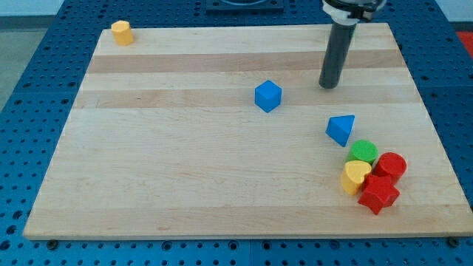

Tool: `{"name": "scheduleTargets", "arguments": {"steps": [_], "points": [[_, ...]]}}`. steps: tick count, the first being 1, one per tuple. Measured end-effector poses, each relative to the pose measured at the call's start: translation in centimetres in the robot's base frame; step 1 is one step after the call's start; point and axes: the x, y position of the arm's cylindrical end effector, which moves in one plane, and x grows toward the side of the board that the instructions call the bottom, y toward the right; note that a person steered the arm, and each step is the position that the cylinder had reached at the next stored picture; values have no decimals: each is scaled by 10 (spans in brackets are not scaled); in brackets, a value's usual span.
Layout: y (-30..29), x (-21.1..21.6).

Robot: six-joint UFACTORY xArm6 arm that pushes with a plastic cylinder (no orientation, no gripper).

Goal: Move the yellow hexagon to the right side slightly

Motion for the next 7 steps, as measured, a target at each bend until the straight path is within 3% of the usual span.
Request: {"name": "scheduleTargets", "arguments": {"steps": [2, 4, 5, 6, 7], "points": [[-95, -80], [-301, -39], [-401, -51], [-441, -71], [-442, -93]]}}
